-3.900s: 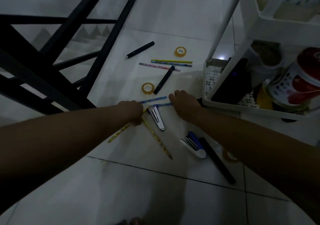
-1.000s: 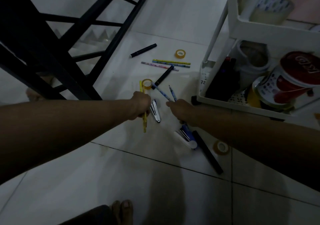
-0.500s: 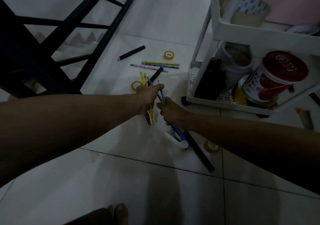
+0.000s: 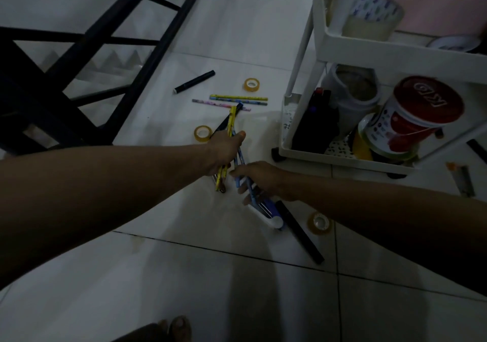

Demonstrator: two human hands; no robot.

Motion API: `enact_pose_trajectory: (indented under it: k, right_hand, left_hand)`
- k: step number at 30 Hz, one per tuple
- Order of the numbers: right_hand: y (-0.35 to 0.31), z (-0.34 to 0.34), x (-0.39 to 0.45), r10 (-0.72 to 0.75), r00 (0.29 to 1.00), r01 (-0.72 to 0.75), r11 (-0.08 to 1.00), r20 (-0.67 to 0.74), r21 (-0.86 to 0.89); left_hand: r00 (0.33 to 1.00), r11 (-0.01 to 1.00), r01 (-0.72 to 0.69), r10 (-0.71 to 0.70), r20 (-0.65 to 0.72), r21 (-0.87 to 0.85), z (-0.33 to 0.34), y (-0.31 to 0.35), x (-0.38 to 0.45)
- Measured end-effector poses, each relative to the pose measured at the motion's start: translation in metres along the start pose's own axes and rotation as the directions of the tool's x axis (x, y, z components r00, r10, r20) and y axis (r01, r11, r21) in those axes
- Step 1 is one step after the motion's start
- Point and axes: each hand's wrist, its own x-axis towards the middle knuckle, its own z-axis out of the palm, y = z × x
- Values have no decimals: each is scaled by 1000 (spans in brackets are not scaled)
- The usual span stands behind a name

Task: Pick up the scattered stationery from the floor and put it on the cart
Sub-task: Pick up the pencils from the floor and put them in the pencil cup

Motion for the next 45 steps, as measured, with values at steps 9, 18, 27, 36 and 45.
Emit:
enact_pose_trajectory:
  k: [9, 18, 27, 36, 45]
  right_hand:
    - [-6, -1, -6, 90, 974, -128, 976, 208, 176]
    - [-9, -6, -2, -14, 998, 9, 996, 56, 88]
    - [-27, -29, 2, -66, 977, 111, 970, -203, 218]
    - [-31, -20, -21, -489, 798, 504, 862, -351, -54]
    - [-8, -55, -113, -753, 529, 642, 656, -391, -396]
  left_hand:
    - [1000, 987, -12, 12, 1, -159, 1, -5, 1]
    - [993, 987, 38, -20, 115, -157, -8, 0, 1]
    - [942, 995, 79, -93, 321, 58, -16, -6, -8]
    - [936, 979, -194, 169, 308, 54, -1, 3, -37]
    - [860, 878, -470, 433, 272, 89, 43, 39, -86]
